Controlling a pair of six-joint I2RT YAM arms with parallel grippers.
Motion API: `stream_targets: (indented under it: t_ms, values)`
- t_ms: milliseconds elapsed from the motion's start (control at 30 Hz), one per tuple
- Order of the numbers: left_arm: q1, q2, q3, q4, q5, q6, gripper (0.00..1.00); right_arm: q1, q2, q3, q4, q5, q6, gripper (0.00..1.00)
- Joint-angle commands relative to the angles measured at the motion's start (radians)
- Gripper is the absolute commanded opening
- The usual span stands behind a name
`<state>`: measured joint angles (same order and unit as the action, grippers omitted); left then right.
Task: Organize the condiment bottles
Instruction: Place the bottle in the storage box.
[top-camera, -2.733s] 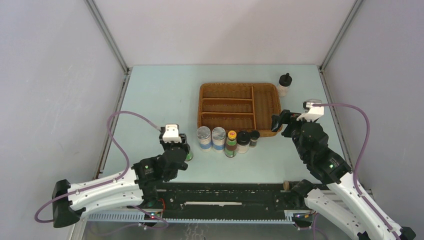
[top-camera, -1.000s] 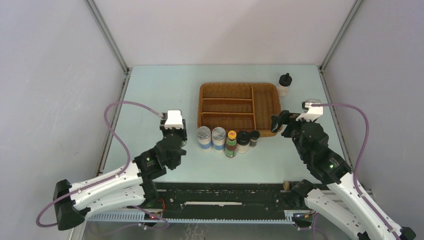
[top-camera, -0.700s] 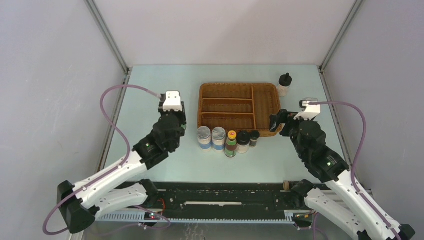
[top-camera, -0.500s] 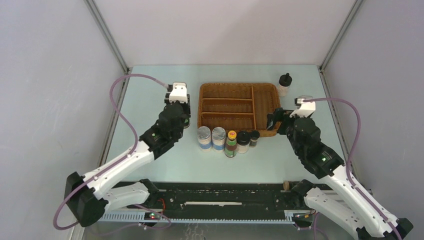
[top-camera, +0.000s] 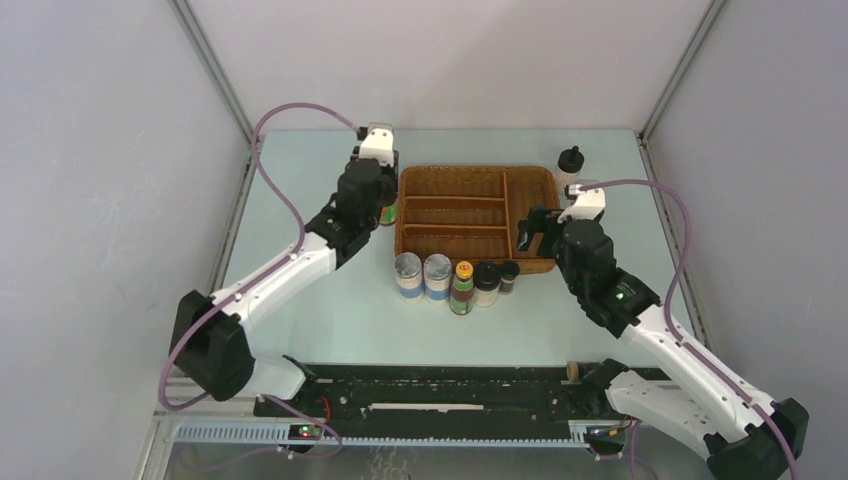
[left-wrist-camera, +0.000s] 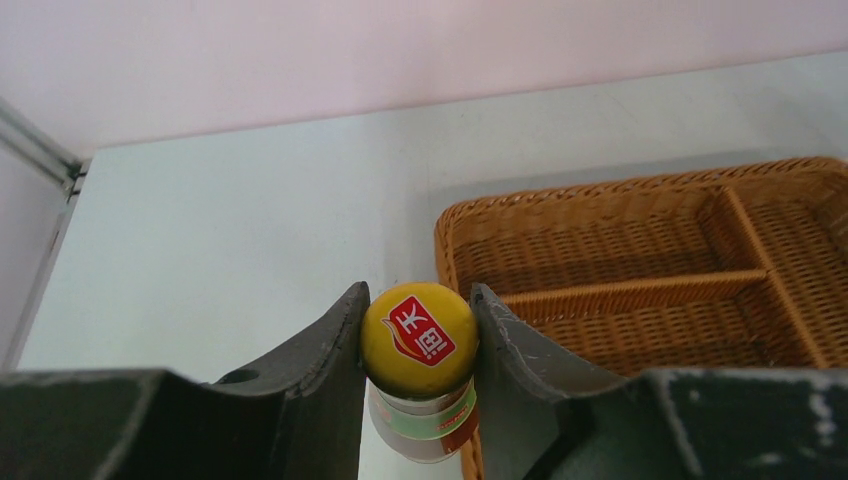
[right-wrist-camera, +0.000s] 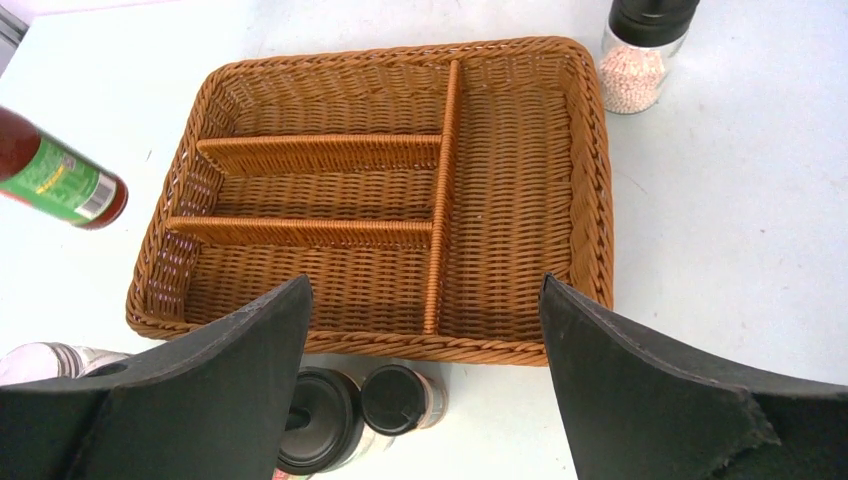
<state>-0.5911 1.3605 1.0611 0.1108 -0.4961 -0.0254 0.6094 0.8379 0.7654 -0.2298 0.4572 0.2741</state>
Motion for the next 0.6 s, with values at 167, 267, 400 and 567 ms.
stream_targets:
  t_ms: [167,267,400,567]
  values:
    - [0.039,0.118,0.264,0.171,0.124,0.024,0.00,0.008,0.071,0.005,0.106,-0.002,0.016,0.92]
    - [0.048,0.168,0.308,0.175,0.154,0.024,0.00,0.009,0.084,0.005,0.121,0.006,0.021,0.92]
    - [0.057,0.239,0.357,0.193,0.195,0.022,0.00,0.010,0.085,-0.013,0.155,0.005,0.026,0.91]
    - [0.076,0.321,0.416,0.211,0.238,0.017,0.00,0.015,0.085,-0.014,0.170,0.004,0.025,0.91]
